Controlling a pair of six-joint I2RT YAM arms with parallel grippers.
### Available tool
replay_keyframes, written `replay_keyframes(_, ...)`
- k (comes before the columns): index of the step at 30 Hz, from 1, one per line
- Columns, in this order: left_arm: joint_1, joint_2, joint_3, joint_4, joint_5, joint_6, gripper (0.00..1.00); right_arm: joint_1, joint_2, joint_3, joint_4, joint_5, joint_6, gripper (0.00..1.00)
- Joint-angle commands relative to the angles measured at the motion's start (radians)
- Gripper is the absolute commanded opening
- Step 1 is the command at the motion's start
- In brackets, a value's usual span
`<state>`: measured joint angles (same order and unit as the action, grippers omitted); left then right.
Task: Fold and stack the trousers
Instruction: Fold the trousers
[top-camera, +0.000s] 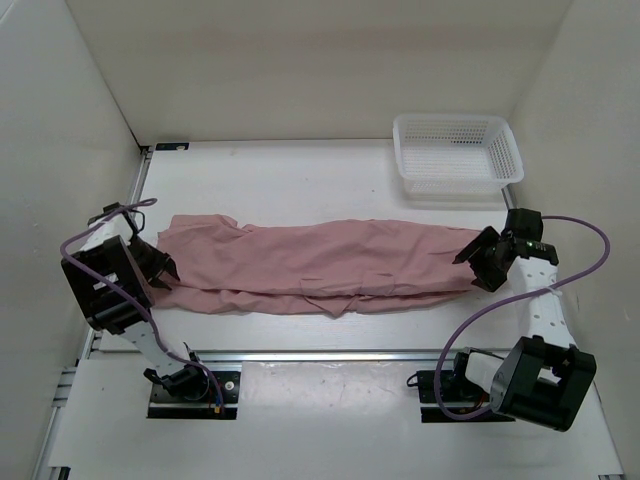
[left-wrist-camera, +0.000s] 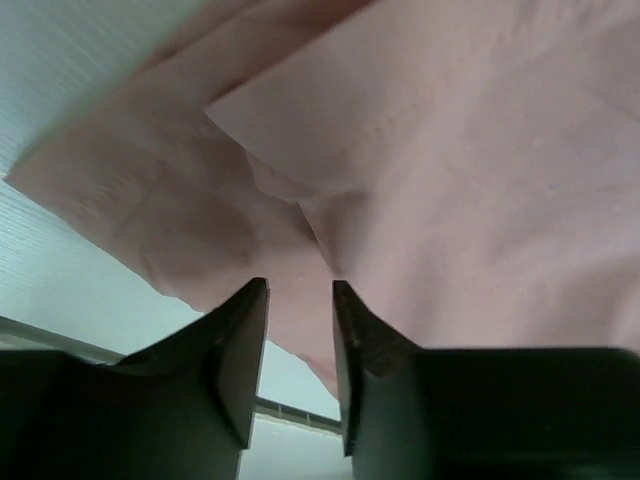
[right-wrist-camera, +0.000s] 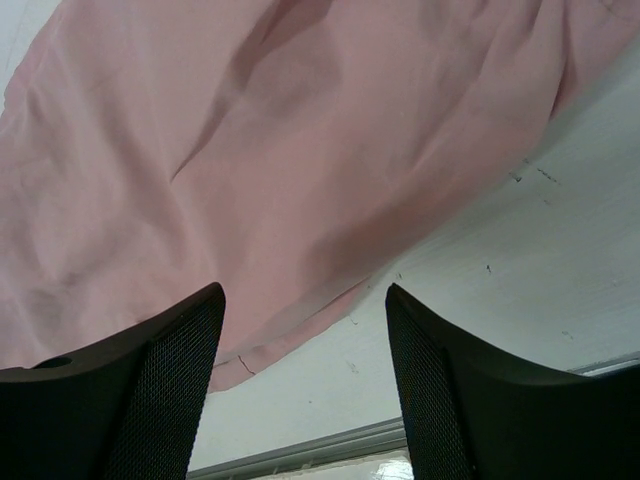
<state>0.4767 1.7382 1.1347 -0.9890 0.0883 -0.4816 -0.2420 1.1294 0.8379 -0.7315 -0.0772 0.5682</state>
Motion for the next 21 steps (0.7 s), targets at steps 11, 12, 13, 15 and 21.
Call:
replay_keyframes(11,-0.009,-0.012,0.085,0.016,-0.09,-0.022,0.63,-0.002,0.007,0.023,0.03,-0.049,-0.022,0.71)
replay_keyframes(12,-0.009,-0.012,0.094,0.016,-0.09,-0.022,0.72,-0.002,0.007,0.023,0.03,-0.049,-0.022,0.71)
replay_keyframes(13,-0.009,-0.002,0.094,0.016,-0.09,-0.022,0.79,-0.002,-0.002,0.023,0.03,-0.049,-0.022,0.71)
replay_keyframes(15,-0.018,0.018,0.105,0.026,-0.079,-0.022,0.8,-0.002,-0.002,0.014,0.03,-0.049,-0.022,0.71)
replay_keyframes(21,-0.052,0.07,0.129,0.036,-0.102,-0.043,0.69,-0.002,-0.011,0.013,0.03,-0.049,-0.022,0.71)
